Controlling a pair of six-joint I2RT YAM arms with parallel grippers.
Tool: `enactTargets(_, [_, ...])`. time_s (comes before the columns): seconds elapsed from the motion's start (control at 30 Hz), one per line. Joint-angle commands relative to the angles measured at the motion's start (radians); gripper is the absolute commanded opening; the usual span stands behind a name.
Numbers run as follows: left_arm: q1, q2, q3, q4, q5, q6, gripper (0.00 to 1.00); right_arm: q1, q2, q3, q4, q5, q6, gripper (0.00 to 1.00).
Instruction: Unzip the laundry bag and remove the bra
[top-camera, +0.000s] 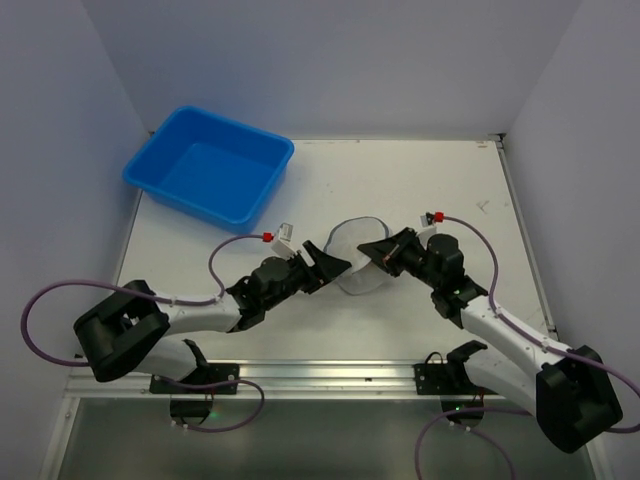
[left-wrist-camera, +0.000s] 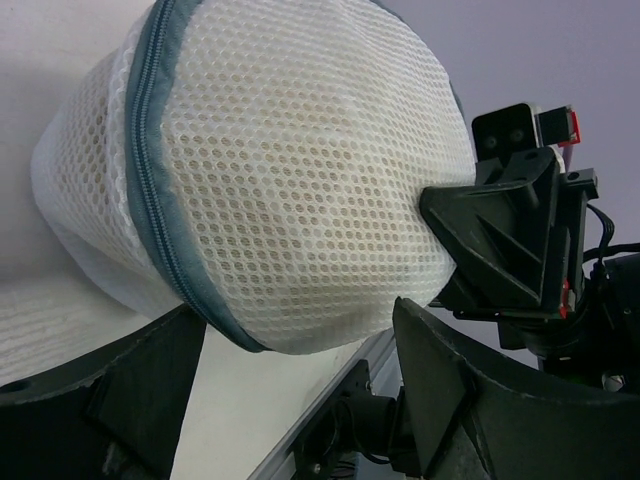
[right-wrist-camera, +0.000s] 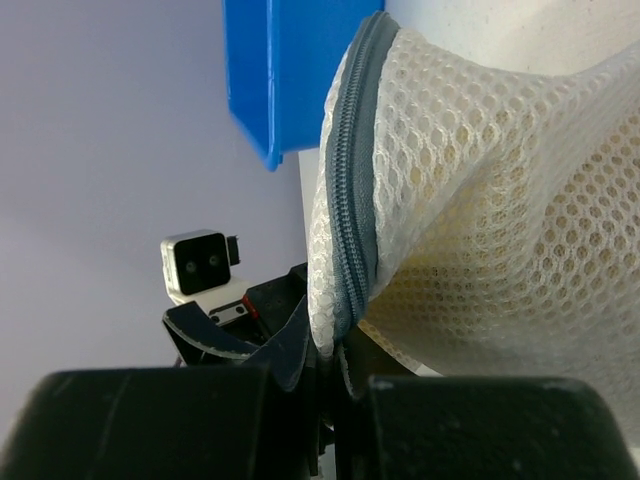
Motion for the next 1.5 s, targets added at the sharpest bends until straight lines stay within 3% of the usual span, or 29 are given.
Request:
enactTargets(0.0, [0.002, 0.014, 0.030, 0.039, -0.018, -0.016, 0.79, 0.006, -0.031, 0.003, 0.036, -0.012, -0.022, 0.00])
enactTargets(0.1, [0.005, 0.026, 0.035, 0.034, -0.010, -0.023, 0.77, 0.006, -0.024, 0.009, 0.037, -0.024, -0.041, 0.00])
enactTargets(0.23, [0.018, 0.032, 0.029, 0.054, 0.008, -0.020, 0.67, 0.005, -0.017, 0.016, 0.044, -0.041, -0.069, 0.00])
enactTargets(0.33, [0.027, 0.029, 0.011, 0.088, 0.019, -0.018, 0.54, 0.006, 0.005, 0.030, 0.038, -0.070, -0.106, 0.00])
enactTargets(0.53, [0.031, 0.023, -0.014, 0.154, 0.033, -0.001, 0.13, 0.006, 0.054, 0.032, 0.052, -0.130, -0.165, 0.02])
enactTargets(0.57, [0.031, 0.018, -0.017, 0.152, 0.034, -0.003, 0.05, 0.006, 0.054, 0.041, 0.032, -0.125, -0.187, 0.08])
enactTargets(0.63, [0.033, -0.006, -0.032, 0.139, 0.033, -0.007, 0.01, 0.005, 0.045, 0.058, -0.041, -0.110, -0.286, 0.23])
enactTargets(0.7, [0.036, -0.037, -0.039, 0.119, 0.028, -0.021, 0.00, 0.005, 0.000, 0.104, -0.179, -0.075, -0.371, 0.46])
enactTargets(0.77, [0.037, -0.071, -0.039, 0.062, 0.016, -0.032, 0.00, 0.006, -0.046, 0.151, -0.270, 0.016, -0.503, 0.59])
enactTargets(0.8, [0.037, -0.080, -0.031, 0.041, 0.013, -0.039, 0.00, 0.006, -0.099, 0.161, -0.337, 0.042, -0.572, 0.70])
enactTargets(0.87, [0.037, -0.106, -0.014, -0.030, 0.000, -0.043, 0.00, 0.008, -0.148, 0.181, -0.410, 0.115, -0.621, 0.75])
enactTargets(1.0, [0.037, -0.132, 0.032, -0.127, -0.019, -0.049, 0.00, 0.058, -0.238, 0.170, -0.489, 0.157, -0.678, 0.74])
enactTargets(1.17, [0.037, -0.149, 0.043, -0.185, -0.053, -0.043, 0.00, 0.198, -0.265, 0.153, -0.511, 0.223, -0.648, 0.59])
enactTargets(1.27, [0.036, -0.141, 0.041, -0.196, -0.061, -0.052, 0.00, 0.253, -0.255, 0.138, -0.474, 0.222, -0.620, 0.48])
enactTargets(1.47, [0.036, -0.109, 0.049, -0.210, -0.052, -0.073, 0.00, 0.361, -0.170, 0.116, -0.341, 0.209, -0.549, 0.44])
